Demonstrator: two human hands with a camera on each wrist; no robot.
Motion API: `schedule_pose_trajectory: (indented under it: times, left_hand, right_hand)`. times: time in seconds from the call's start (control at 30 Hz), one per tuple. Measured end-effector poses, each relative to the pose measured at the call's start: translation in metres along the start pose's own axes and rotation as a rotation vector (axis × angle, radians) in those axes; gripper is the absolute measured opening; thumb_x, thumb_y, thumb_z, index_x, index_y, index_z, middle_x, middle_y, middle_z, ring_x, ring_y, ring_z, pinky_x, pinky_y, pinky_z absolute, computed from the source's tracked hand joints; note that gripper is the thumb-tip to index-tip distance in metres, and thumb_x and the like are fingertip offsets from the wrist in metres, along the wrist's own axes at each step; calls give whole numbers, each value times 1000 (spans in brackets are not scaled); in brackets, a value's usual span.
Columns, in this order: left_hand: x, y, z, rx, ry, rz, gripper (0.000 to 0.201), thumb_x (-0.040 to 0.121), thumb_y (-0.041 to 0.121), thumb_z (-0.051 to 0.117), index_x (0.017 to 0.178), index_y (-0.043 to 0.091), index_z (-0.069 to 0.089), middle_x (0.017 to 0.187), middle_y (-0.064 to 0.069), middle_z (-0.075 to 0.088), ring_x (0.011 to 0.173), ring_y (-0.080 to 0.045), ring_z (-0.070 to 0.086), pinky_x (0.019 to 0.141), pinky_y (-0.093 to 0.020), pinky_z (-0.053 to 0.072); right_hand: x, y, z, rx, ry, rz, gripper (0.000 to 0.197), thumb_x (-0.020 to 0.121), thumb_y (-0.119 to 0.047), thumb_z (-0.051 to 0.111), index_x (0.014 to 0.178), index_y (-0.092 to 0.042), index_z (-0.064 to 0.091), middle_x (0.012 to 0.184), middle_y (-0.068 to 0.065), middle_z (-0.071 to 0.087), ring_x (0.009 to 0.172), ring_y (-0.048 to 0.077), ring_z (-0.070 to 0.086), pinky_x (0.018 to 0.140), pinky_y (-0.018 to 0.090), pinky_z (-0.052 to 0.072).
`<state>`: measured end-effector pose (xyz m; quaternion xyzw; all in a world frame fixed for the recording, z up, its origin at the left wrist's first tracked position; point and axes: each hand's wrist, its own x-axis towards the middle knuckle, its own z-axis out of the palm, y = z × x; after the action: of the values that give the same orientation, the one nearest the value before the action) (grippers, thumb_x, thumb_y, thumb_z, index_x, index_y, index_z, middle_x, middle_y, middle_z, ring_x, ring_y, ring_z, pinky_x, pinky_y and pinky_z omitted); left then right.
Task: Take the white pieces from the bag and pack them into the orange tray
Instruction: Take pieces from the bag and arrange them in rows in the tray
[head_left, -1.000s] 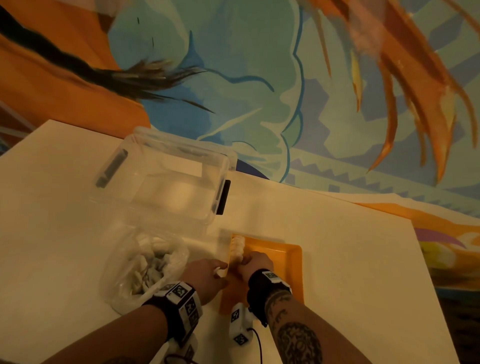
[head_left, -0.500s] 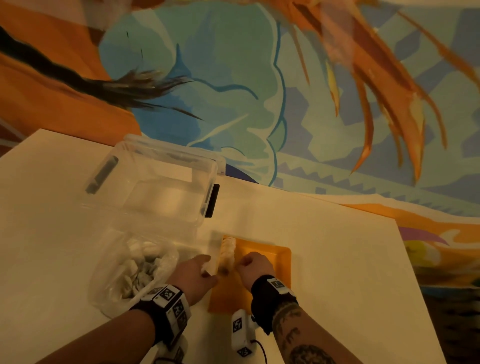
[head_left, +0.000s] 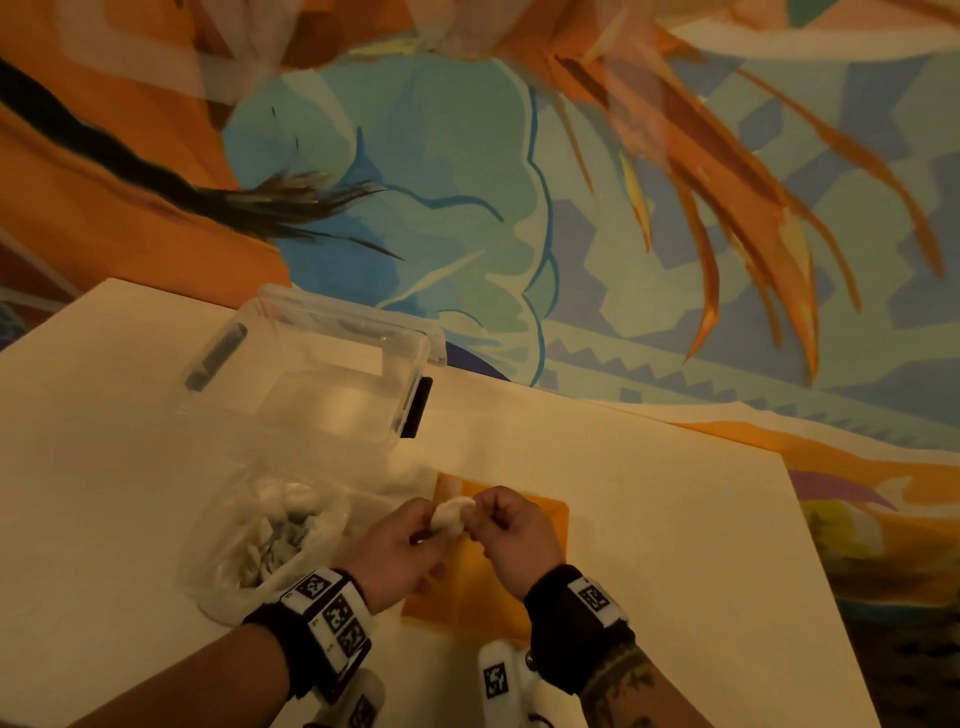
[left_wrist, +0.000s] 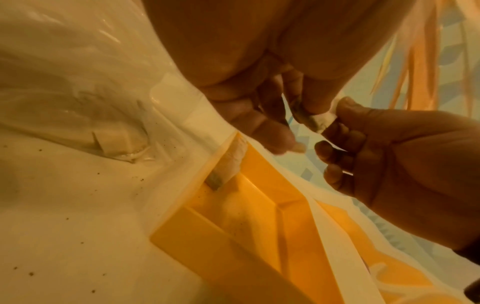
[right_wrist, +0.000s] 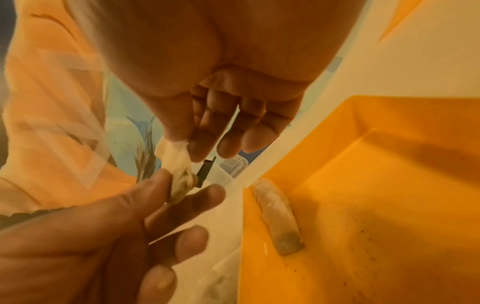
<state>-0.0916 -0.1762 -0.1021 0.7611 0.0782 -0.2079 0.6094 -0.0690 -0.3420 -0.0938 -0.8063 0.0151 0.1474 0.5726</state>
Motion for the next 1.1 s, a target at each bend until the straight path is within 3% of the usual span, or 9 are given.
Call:
schedule_pose_trajectory:
  times: [0.07, 0.2, 0.33, 0.47, 0.6, 0.7, 0.83, 0.97, 1.1]
  left_hand:
    - [-1, -4, -1, 8, 40, 6, 6, 95, 23, 61, 96, 17, 63, 86, -6, 68, 76, -20, 68, 66, -37, 59]
    - [-1, -8, -1, 37, 108, 26, 6, 91, 18, 66, 86, 17, 69, 76, -11, 67, 68, -14, 62, 62, -27, 57]
    - [3, -13, -1, 55, 140, 20, 6, 86, 18, 73, 84, 18, 67, 71, 4, 72, 67, -11, 65, 64, -30, 55]
    - [12, -27, -12, 214, 189, -45, 11, 88, 30, 71, 98, 32, 67, 99, 13, 71, 91, -5, 65, 79, -28, 56]
    - [26, -44, -23, 406, 158, -142, 39, 88, 35, 69, 125, 28, 60, 123, 7, 64, 107, -14, 61, 91, -32, 53]
    - [34, -51, -22, 343, 21, -251, 59, 84, 37, 71, 138, 31, 49, 129, 1, 61, 106, -18, 63, 81, -34, 58]
    - [39, -53, -15, 285, -57, -331, 62, 88, 20, 66, 145, 30, 42, 114, -2, 66, 82, -22, 70, 58, -26, 56]
    - [41, -55, -14, 269, -68, -325, 57, 89, 17, 65, 141, 28, 47, 106, -1, 68, 72, -19, 71, 54, -24, 56]
    - [43, -56, -18, 242, -93, -331, 56, 88, 18, 65, 140, 26, 48, 110, -4, 68, 73, -20, 72, 55, -25, 56]
  right_hand:
    - [-1, 2, -2, -15, 30, -12, 15, 91, -22, 66, 83, -11, 61, 71, -3, 56, 62, 9, 46, 62, 25, 41]
    - [-5, 8, 1, 1, 12, -30, 7, 87, -23, 72, 85, -22, 65, 69, -13, 58, 59, -3, 49, 61, 14, 43]
    - [-6, 19, 9, -99, -34, 49, 14, 89, -30, 68, 77, -30, 63, 69, -10, 63, 58, -3, 53, 60, 16, 43]
    - [6, 34, 6, -187, 33, 150, 9, 91, -36, 65, 86, -28, 65, 76, -11, 65, 68, 3, 57, 64, 17, 42]
    - [24, 46, 7, -379, -7, 272, 19, 90, -40, 63, 94, -22, 67, 87, -4, 67, 79, 15, 61, 69, 28, 47]
    - [36, 51, 17, -503, -85, 344, 24, 87, -44, 64, 94, -21, 67, 94, 1, 67, 88, 22, 62, 76, 36, 53]
    - [48, 54, 36, -526, -124, 412, 21, 82, -44, 67, 97, -29, 67, 98, -1, 68, 88, 19, 60, 71, 28, 48]
    - [60, 59, 47, -530, -102, 459, 26, 86, -37, 63, 109, -25, 67, 112, 4, 69, 101, 26, 64, 75, 30, 49]
    - [66, 68, 45, -524, -45, 567, 39, 80, -49, 68, 107, -21, 63, 112, 5, 66, 96, 26, 62, 74, 34, 51]
